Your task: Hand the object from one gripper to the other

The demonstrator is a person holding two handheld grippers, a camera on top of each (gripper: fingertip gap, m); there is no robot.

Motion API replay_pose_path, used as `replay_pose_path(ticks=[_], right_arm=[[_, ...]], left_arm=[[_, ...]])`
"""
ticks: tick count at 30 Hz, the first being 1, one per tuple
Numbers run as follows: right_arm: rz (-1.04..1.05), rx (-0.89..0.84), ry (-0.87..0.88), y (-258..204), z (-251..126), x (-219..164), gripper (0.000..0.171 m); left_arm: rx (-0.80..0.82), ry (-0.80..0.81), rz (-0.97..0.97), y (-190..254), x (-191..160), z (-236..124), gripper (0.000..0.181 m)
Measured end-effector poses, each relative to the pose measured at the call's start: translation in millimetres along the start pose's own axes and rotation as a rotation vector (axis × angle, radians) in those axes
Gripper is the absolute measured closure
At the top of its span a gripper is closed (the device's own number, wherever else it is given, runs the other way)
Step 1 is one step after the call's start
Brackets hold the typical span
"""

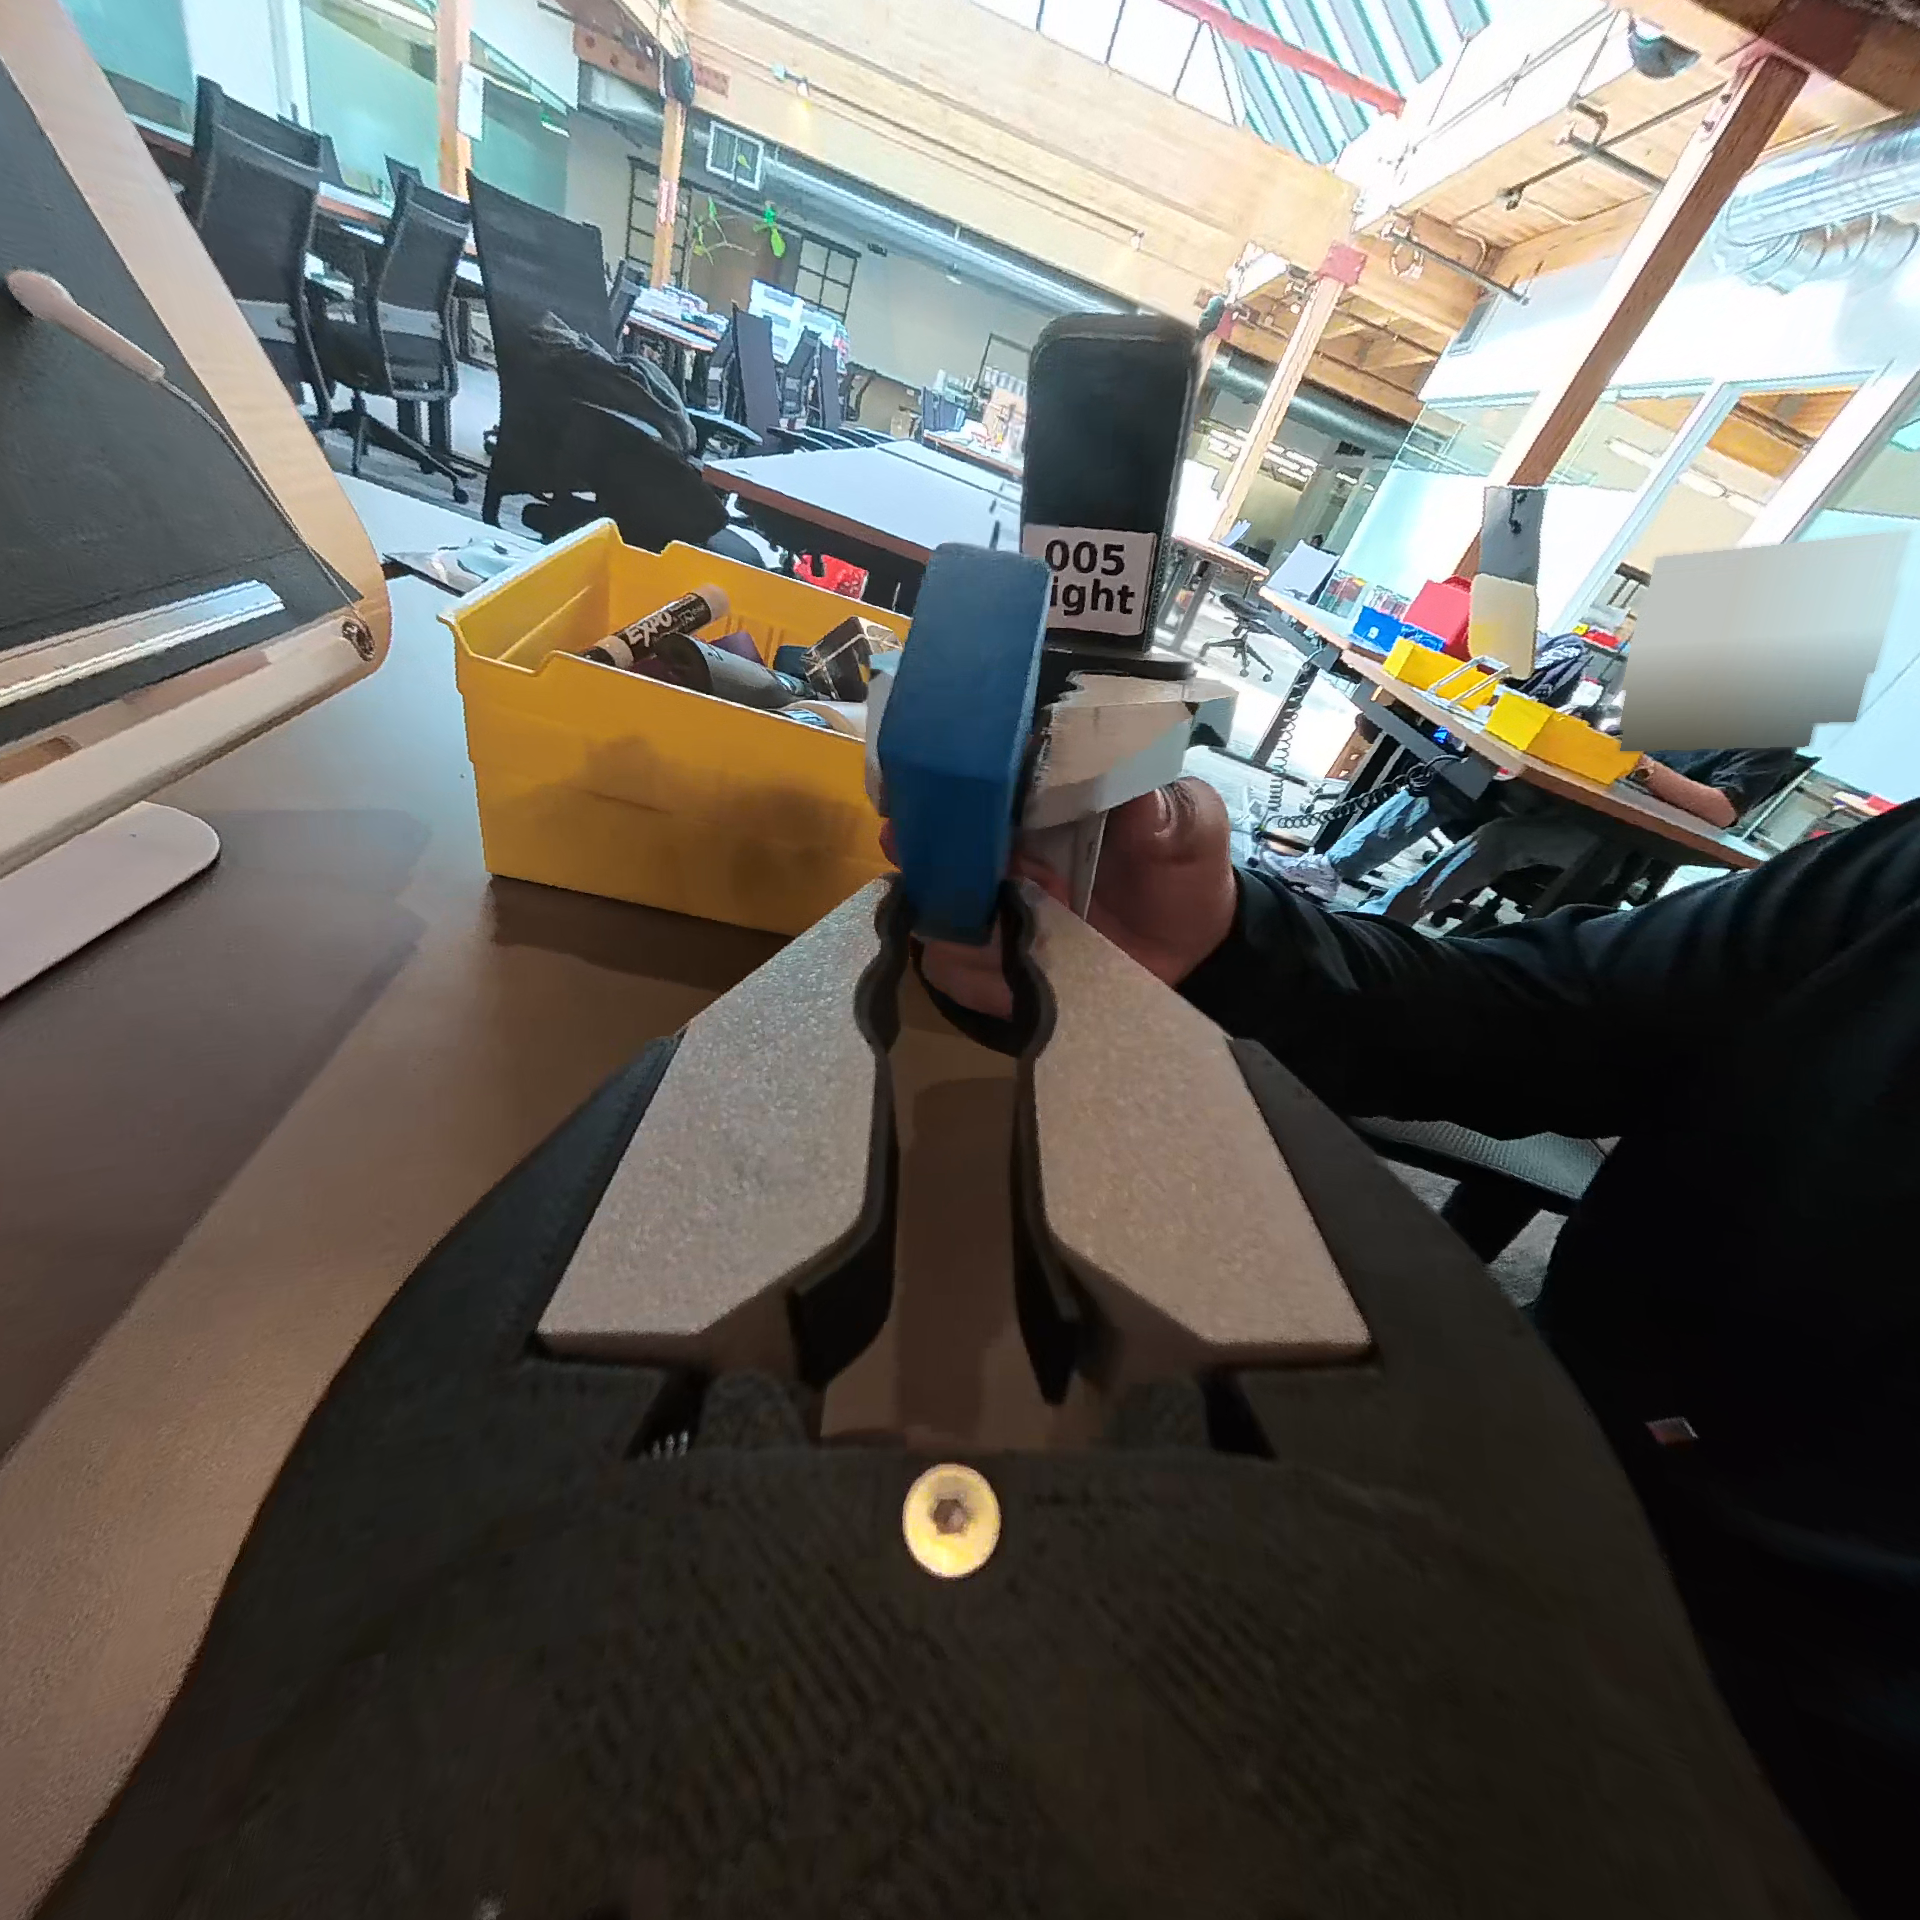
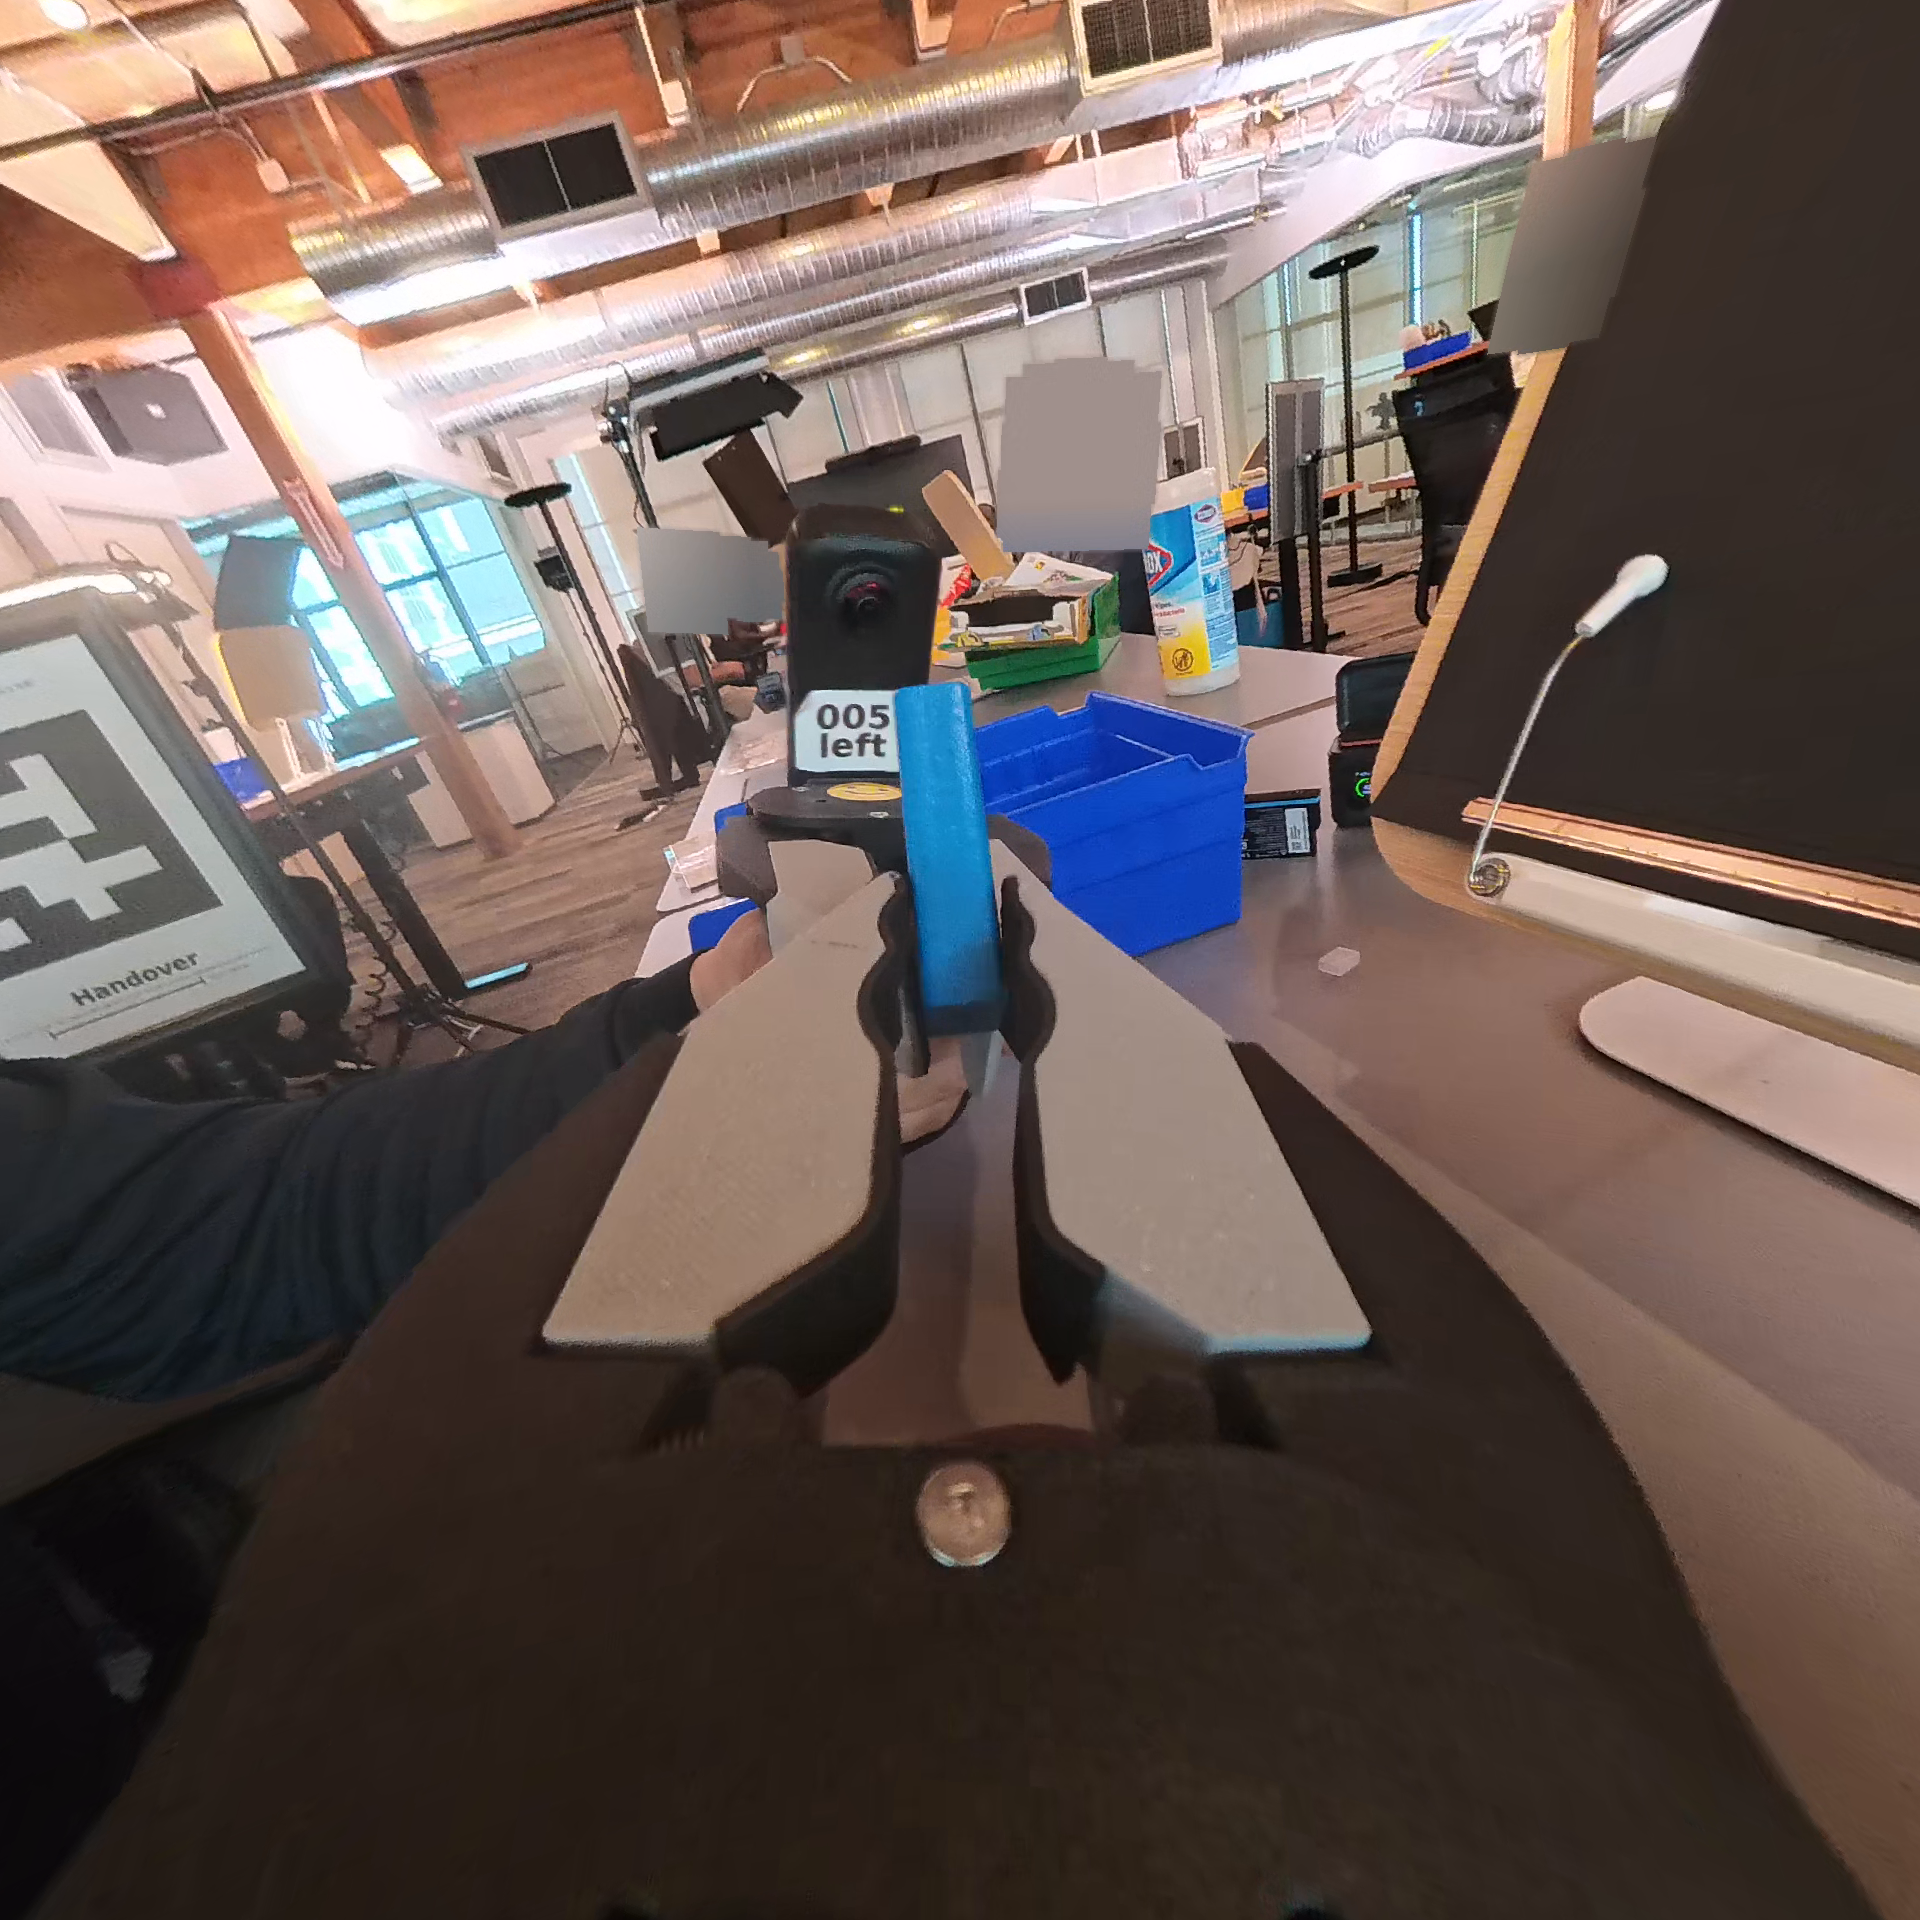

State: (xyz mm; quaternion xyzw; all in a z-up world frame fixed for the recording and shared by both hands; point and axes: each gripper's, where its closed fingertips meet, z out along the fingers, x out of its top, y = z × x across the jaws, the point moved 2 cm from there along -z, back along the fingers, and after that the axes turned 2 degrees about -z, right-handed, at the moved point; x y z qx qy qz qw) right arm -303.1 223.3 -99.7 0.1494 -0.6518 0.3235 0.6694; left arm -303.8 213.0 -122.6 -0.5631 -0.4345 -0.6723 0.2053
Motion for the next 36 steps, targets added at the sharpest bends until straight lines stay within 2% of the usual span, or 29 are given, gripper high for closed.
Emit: replay_pose_path(ticks=[7, 13, 17, 22, 28, 36], right_arm=[[-0.065, -0.076, -0.028, 6.4, -4.3, 0.3, 0.159], [-0.028, -0.07, -0.05, 8.1, -3.3, -4.7, 0.158], [-0.033, -0.05, -0.074, 4.7, -0.1, -9.0, 0.158], [0.033, -0.021, -0.08, 5.0, 2.9, -13.3, 0.153], [-0.022, -0.044, -0.136, 5.3, 7.5, -22.9, 0.152], [0.069, 0.003, -0.163, 2.7, 16.2, -35.6, 0.14]], left_arm=[[0.006, 0.045, -0.057, -4.5, 7.0, -7.6, 0.155], [0.026, 0.18, -0.08, -9.2, 27.3, -27.5, 0.157], [0.006, 0.169, -0.095, -8.4, 25.5, -25.8, 0.161], [0.025, 0.176, -0.012, -4.0, 30.1, -28.5, 0.168], [0.042, 0.244, -0.029, -8.1, 38.8, -36.0, 0.168], [0.026, 0.28, -0.011, -2.9, 44.1, -37.1, 0.169]])
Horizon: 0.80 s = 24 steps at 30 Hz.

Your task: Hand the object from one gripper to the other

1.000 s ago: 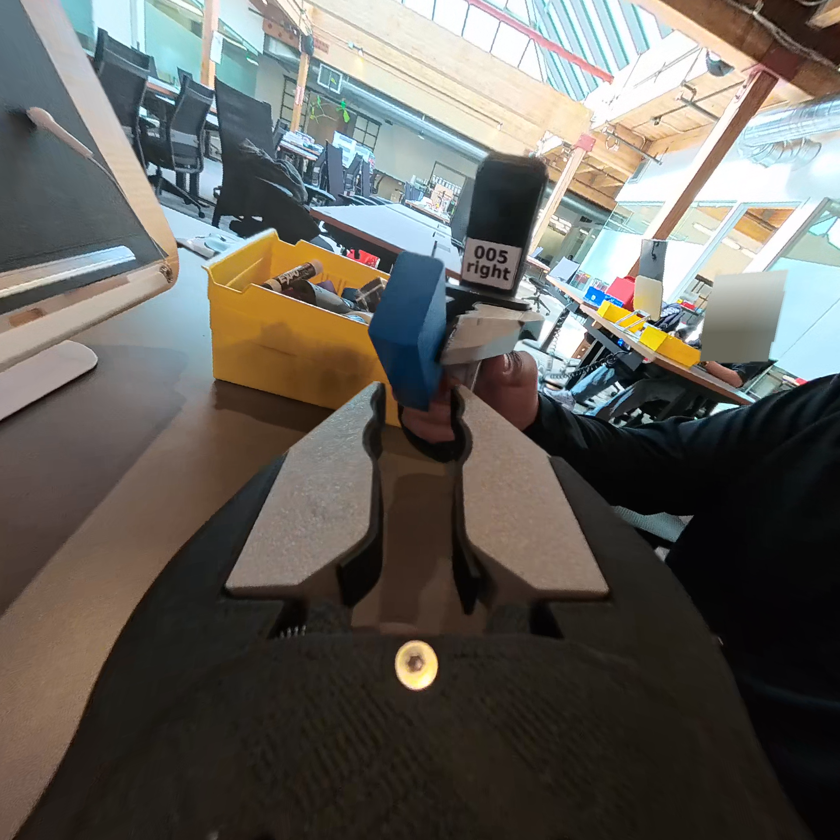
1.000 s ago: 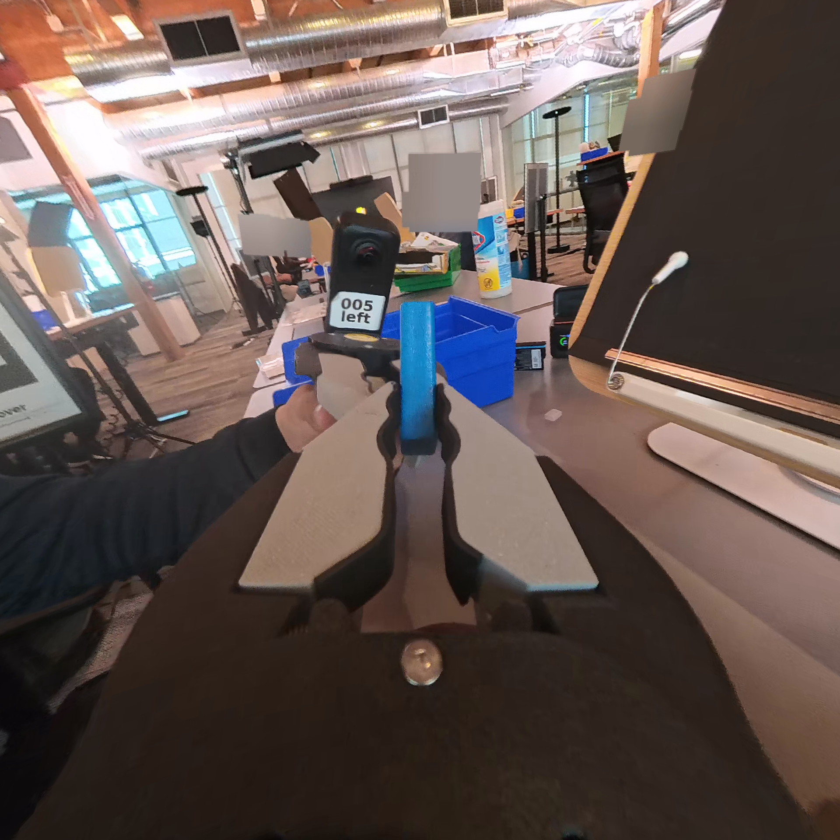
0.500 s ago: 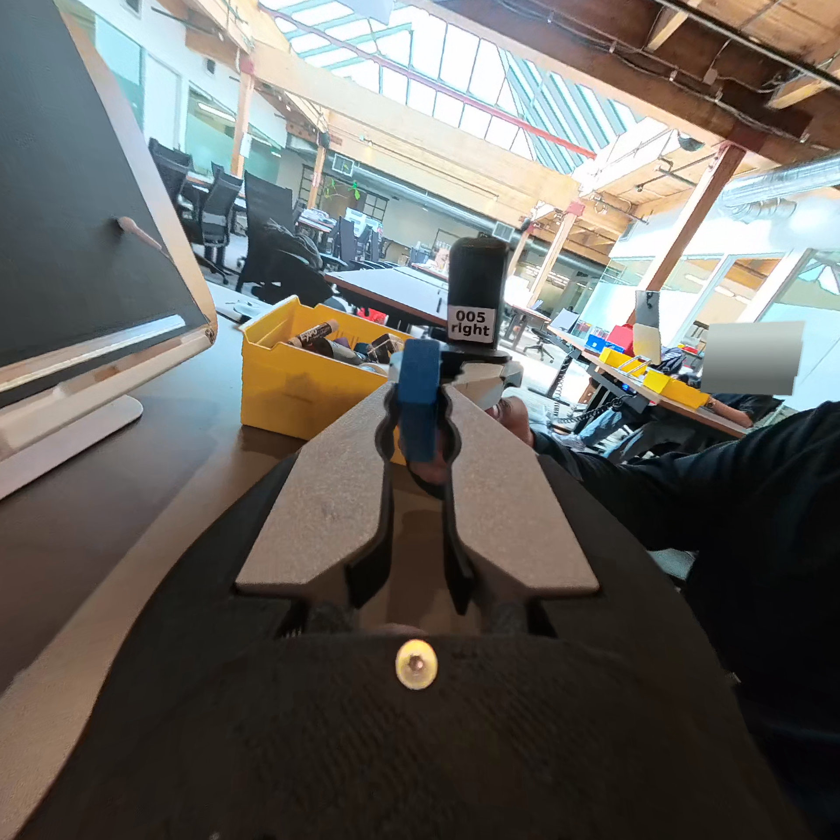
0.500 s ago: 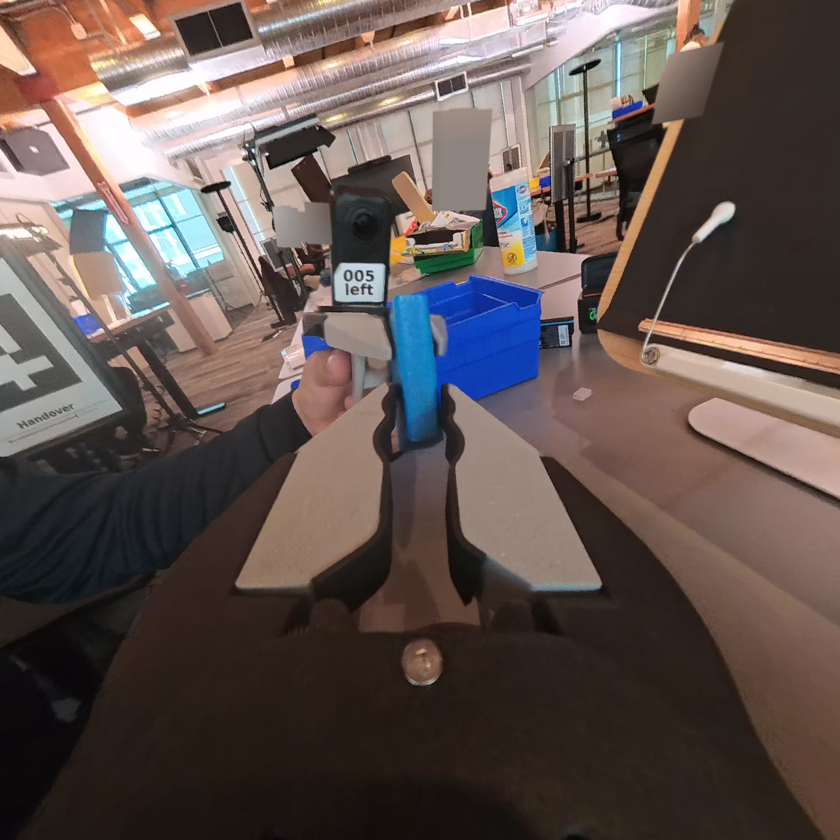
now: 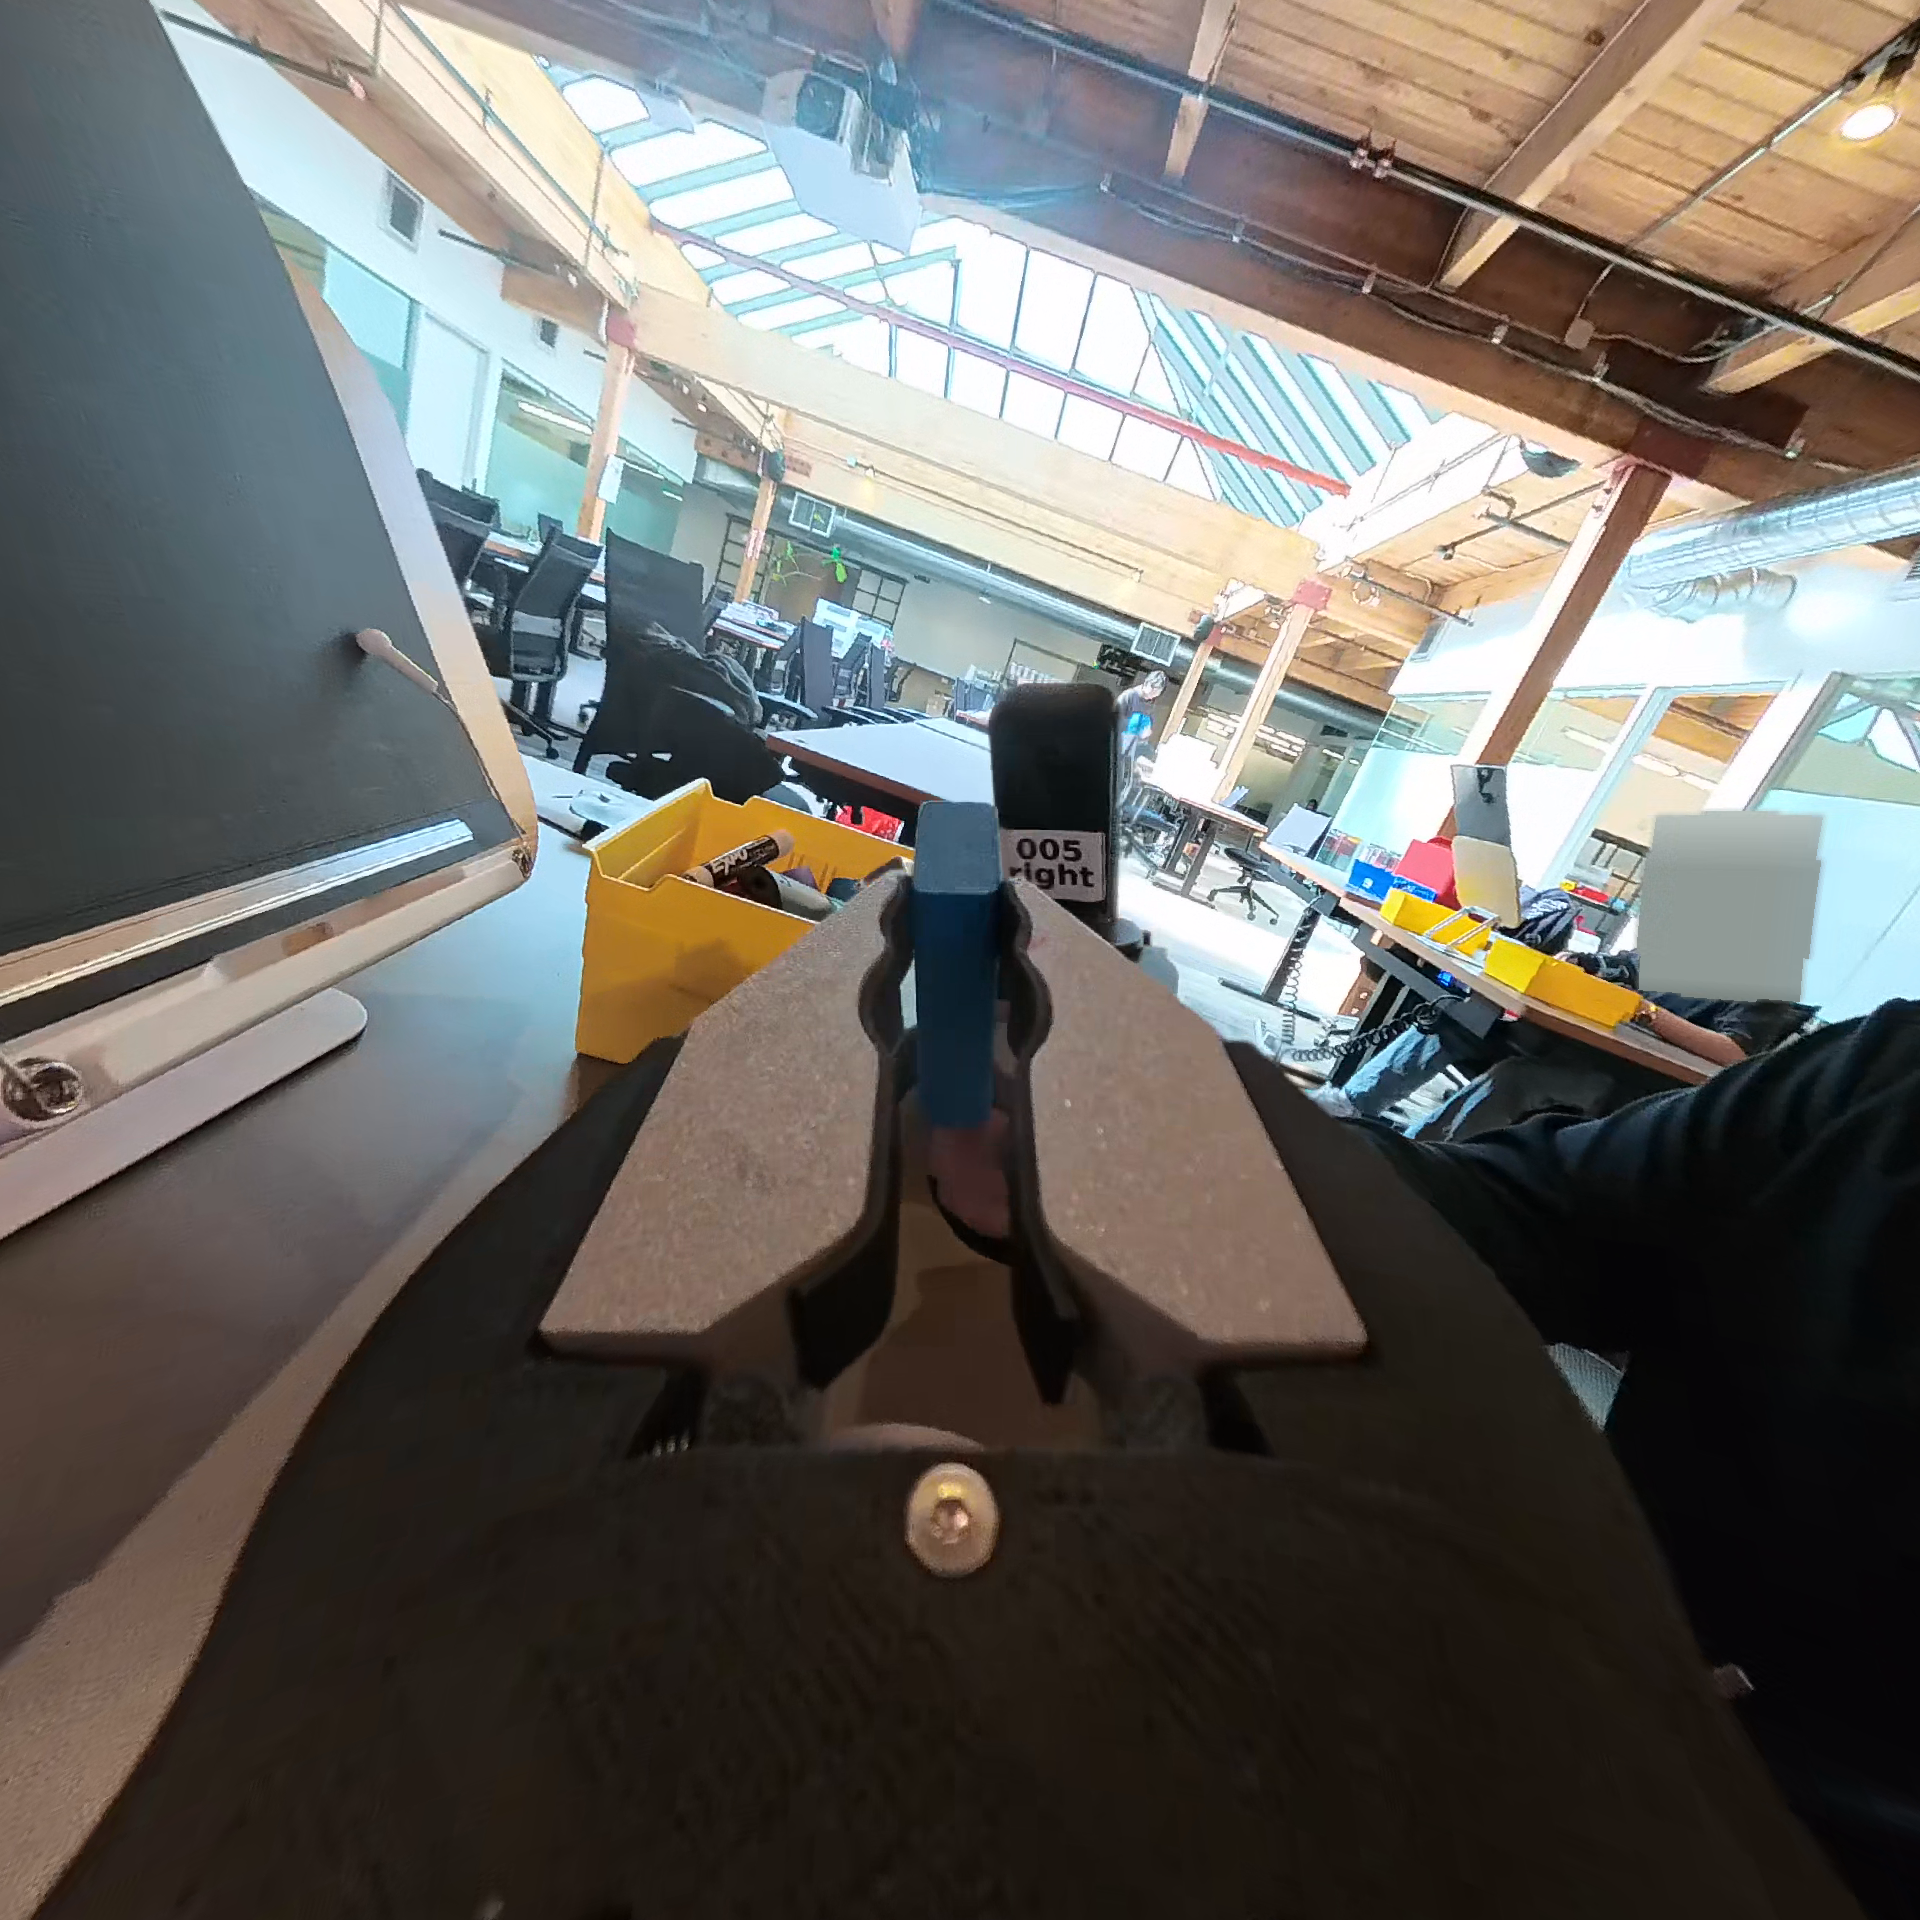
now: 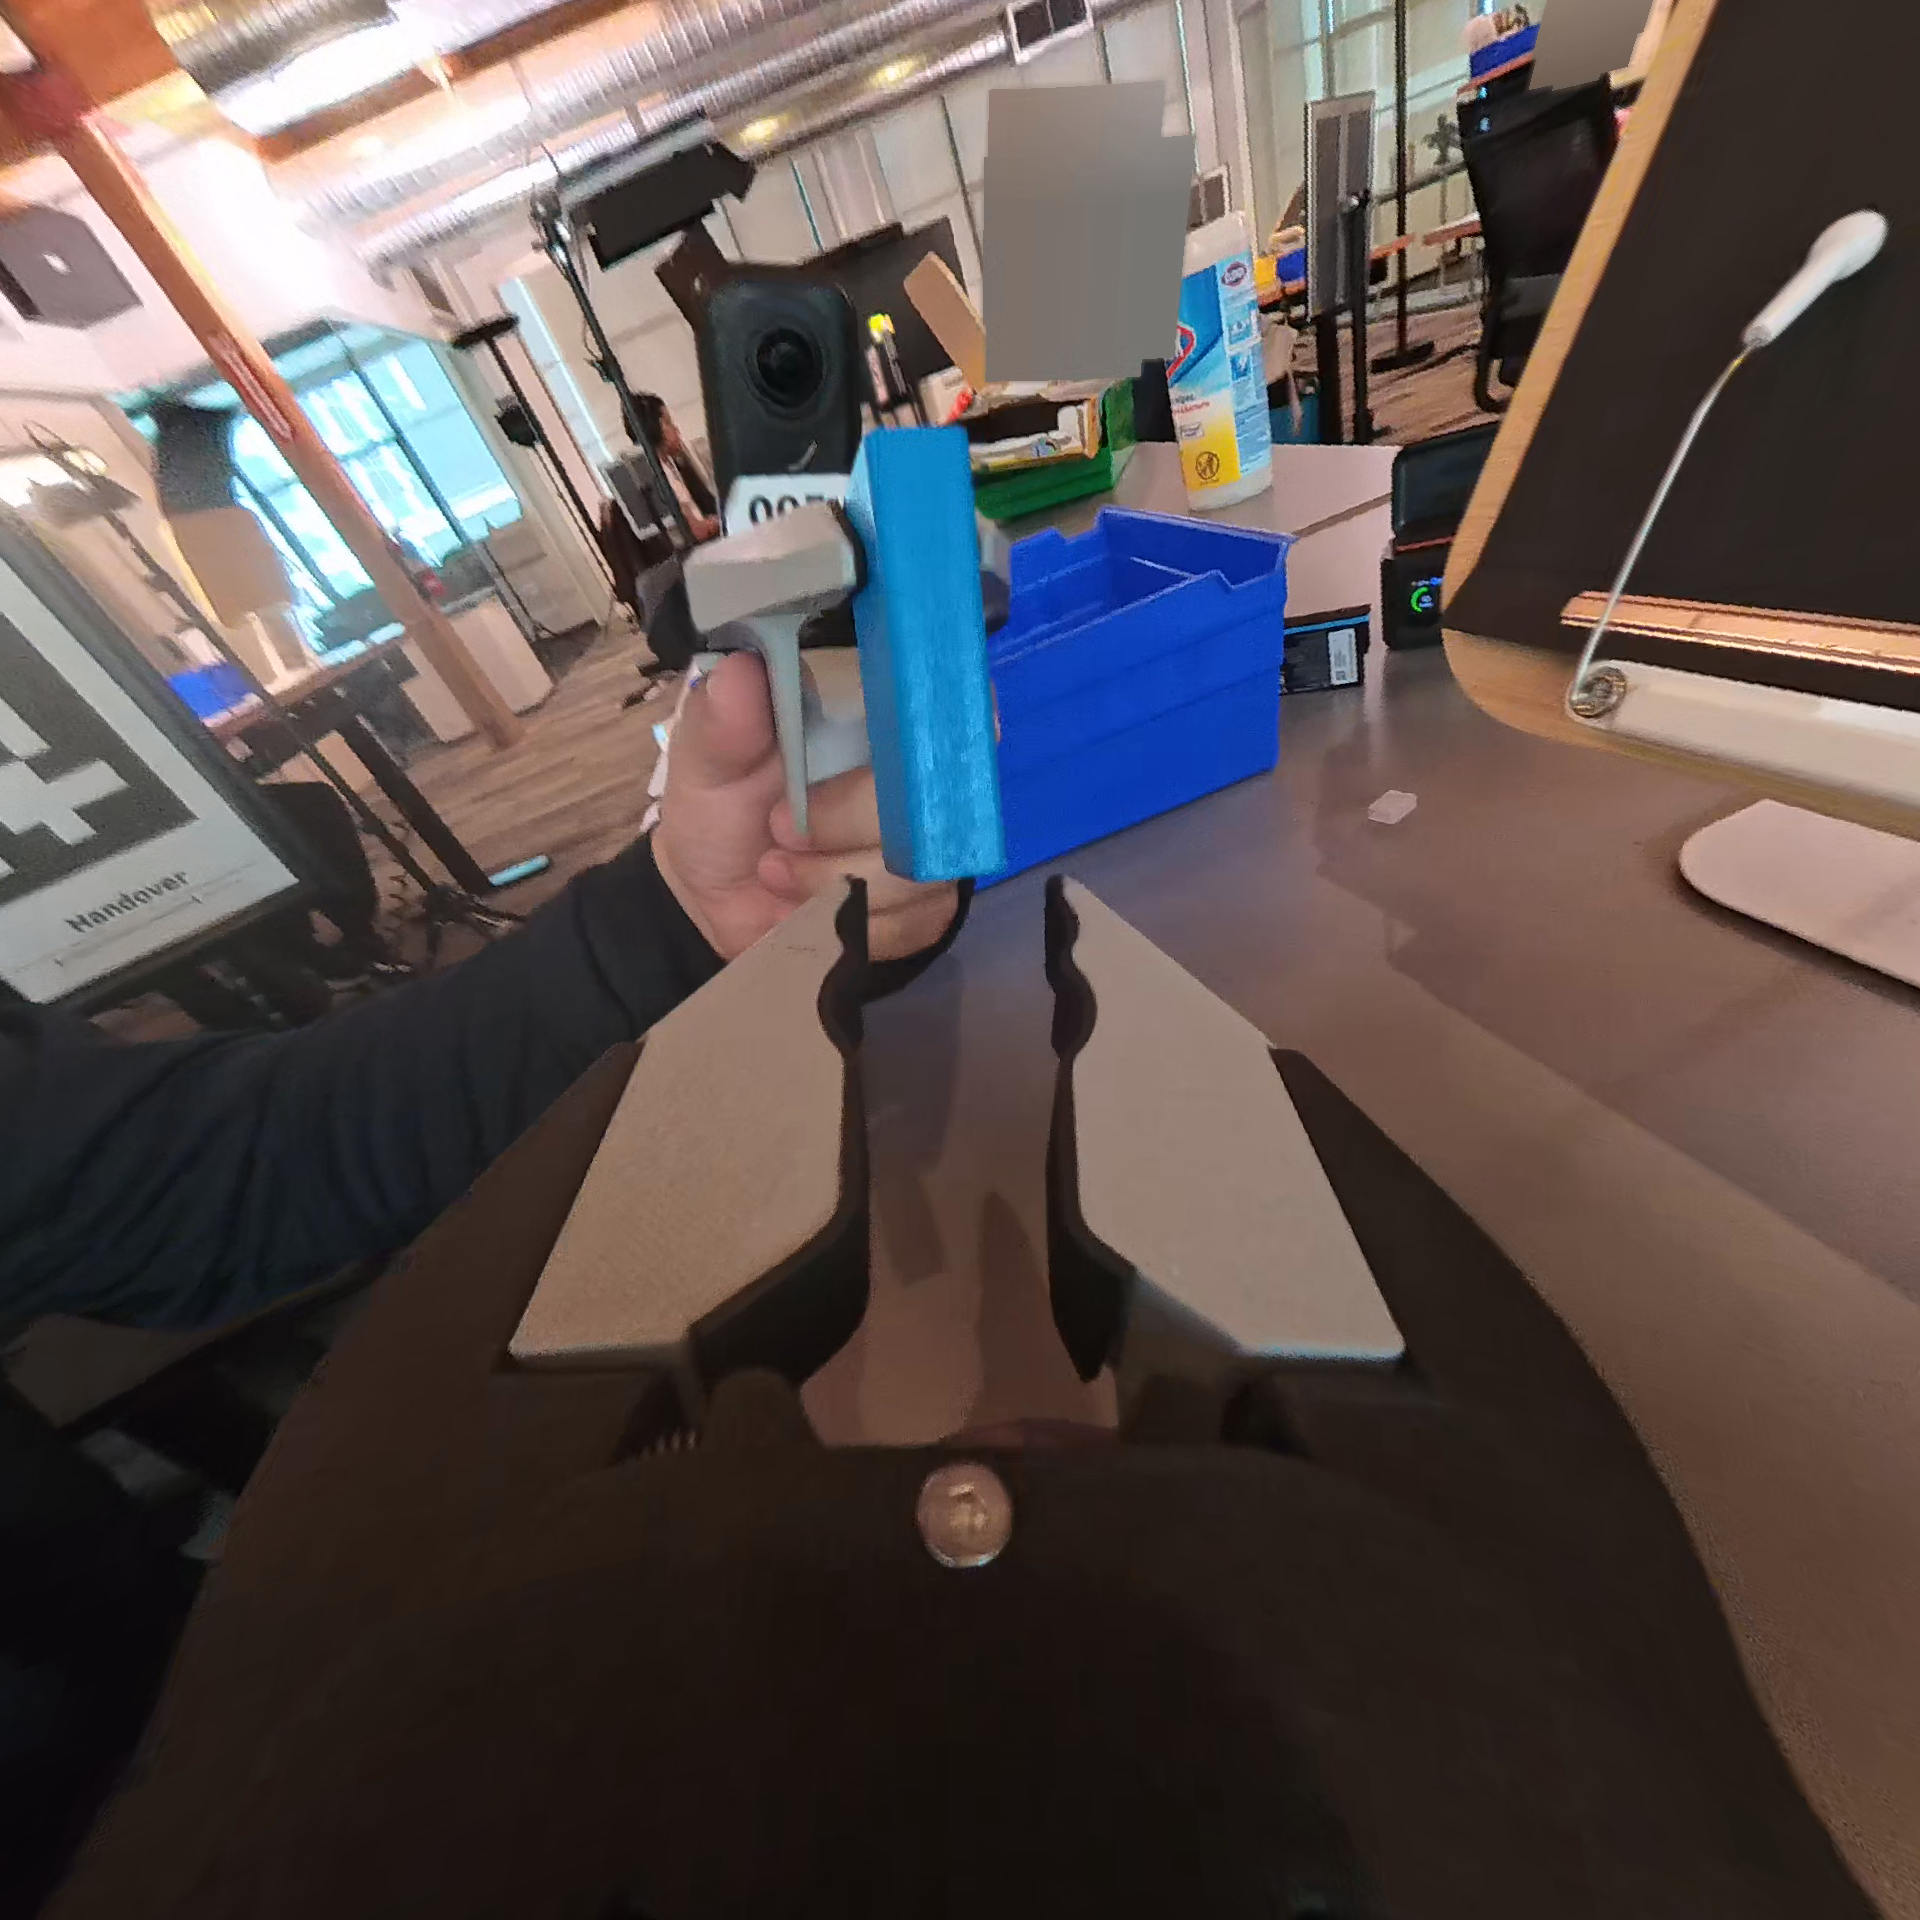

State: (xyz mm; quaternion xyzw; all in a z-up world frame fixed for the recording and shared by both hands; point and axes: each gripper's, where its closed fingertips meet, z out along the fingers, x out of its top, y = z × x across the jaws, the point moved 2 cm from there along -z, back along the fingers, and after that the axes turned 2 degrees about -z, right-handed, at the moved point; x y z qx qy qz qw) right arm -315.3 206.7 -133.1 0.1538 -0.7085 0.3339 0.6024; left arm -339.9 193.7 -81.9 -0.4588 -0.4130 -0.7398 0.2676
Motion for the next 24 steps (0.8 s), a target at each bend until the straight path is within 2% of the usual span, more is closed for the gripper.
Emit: replay_pose_path(ticks=[3, 4, 5, 8, 11, 13, 16, 20, 22, 24], right_arm=[[0.07, 0.055, 0.081, -2.9, -3.0, 9.4, 0.14], [0.099, 0.059, 0.095, -1.6, -4.3, 11.6, 0.144], [0.099, 0.077, 0.092, -3.2, -5.4, 11.8, 0.155], [0.066, 0.082, 0.104, -5.8, -7.0, 14.1, 0.156], [-0.017, 0.014, 0.109, -3.6, -9.3, 18.0, 0.158], [-0.138, -0.106, 0.088, 3.2, -12.7, 20.2, 0.158], [-0.424, -0.35, 0.015, 13.1, -18.9, 23.8, 0.158], [-0.849, -0.665, -0.153, 26.4, -26.3, 24.3, 0.158], [-1.058, -0.753, -0.269, 31.5, -24.3, 18.2, 0.158], [-1.179, -0.801, -0.35, 34.5, -21.3, 12.5, 0.158]], left_arm=[[-0.004, -0.011, 0.007, 1.3, -2.2, 1.9, 0.169], [-0.008, -0.012, 0.003, 1.7, -2.5, 2.2, 0.169], [-0.009, -0.012, -0.001, 1.5, -2.5, 2.3, 0.168], [-0.02, 0.002, -0.024, 1.9, -0.9, 1.6, 0.168], [0.035, 0.016, -0.042, -6.4, 1.4, -1.9, 0.163], [0.08, 0.035, -0.041, -12.4, 5.2, -5.9, 0.155], [0.067, 0.04, -0.089, -13.3, 6.4, -8.3, 0.145], [0.084, -0.057, -0.158, -20.5, -12.2, -0.9, 0.134], [0.07, -0.12, -0.199, -20.8, -24.8, 5.4, 0.13], [0.082, -0.157, -0.234, -23.5, -35.2, 11.1, 0.125]])
